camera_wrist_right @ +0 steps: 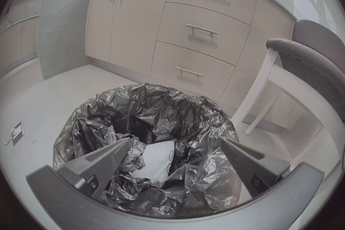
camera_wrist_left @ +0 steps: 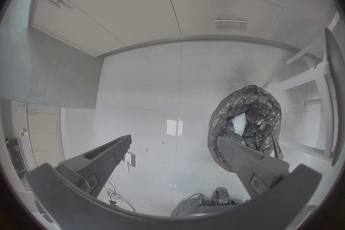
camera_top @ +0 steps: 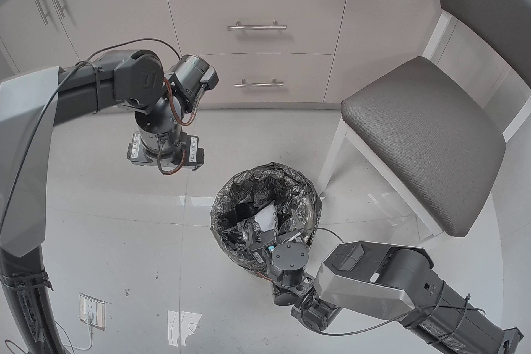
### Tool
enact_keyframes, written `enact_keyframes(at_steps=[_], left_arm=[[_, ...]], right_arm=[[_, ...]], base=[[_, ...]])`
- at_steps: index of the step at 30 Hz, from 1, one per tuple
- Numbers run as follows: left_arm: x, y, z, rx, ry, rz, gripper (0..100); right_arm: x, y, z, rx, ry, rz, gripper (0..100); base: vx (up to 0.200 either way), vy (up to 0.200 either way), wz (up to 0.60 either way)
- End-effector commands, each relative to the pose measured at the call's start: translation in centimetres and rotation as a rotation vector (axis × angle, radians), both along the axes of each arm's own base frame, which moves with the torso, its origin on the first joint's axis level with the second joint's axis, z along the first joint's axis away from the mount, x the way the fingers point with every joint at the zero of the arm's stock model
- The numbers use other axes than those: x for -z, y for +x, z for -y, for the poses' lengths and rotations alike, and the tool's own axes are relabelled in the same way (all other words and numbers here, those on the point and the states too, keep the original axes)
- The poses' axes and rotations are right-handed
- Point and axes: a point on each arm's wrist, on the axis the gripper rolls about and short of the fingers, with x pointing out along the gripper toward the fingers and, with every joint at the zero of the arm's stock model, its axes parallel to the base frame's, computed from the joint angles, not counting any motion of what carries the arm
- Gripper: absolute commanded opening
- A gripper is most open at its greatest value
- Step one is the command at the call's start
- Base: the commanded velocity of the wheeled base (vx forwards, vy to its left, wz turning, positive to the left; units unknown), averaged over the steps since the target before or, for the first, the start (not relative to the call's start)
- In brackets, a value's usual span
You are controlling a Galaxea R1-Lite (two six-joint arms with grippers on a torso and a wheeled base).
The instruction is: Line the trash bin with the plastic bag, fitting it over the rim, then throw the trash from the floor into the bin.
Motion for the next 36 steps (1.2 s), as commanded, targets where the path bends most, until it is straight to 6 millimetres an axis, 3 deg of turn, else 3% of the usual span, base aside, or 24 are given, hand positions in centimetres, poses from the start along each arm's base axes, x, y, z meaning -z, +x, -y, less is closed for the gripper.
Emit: enact_keyframes(at_steps=[1,16,30,33,34,36], left_arm=[[1.8,0.8,0.4,0.0,0.019,-0.038,100],[3.7,1.8,0.2,-0.031,0.034,-0.077,100],[5.5,2.3,0.7,-0.04,0.045,-0.112,100],[5.7,2.3,0.6,-0.041,0.046,-0.115,100],[5.7,2.4,0.6,-0.044,0.047,-0.115,100],[5.6,2.4,0.6,-0.044,0.046,-0.112,100]], right_arm=[[1.1,0.1,0.4,0.008,-0.009,-0.006,100],[1.8,1.9,2.3,0.063,-0.02,-0.014,100],[0.9,2.9,3.3,0.094,-0.006,-0.002,100],[-0.1,2.6,2.7,0.082,0.011,0.012,100],[-1.7,1.6,1.6,0.054,0.036,0.031,100],[-3.1,0.7,0.6,0.029,0.053,0.045,100]], base=[[0.0,0.0,0.0],[0.0,0.0,0.0],[0.0,0.0,0.0],[0.0,0.0,0.0],[0.0,0.0,0.0],[0.0,0.0,0.0]])
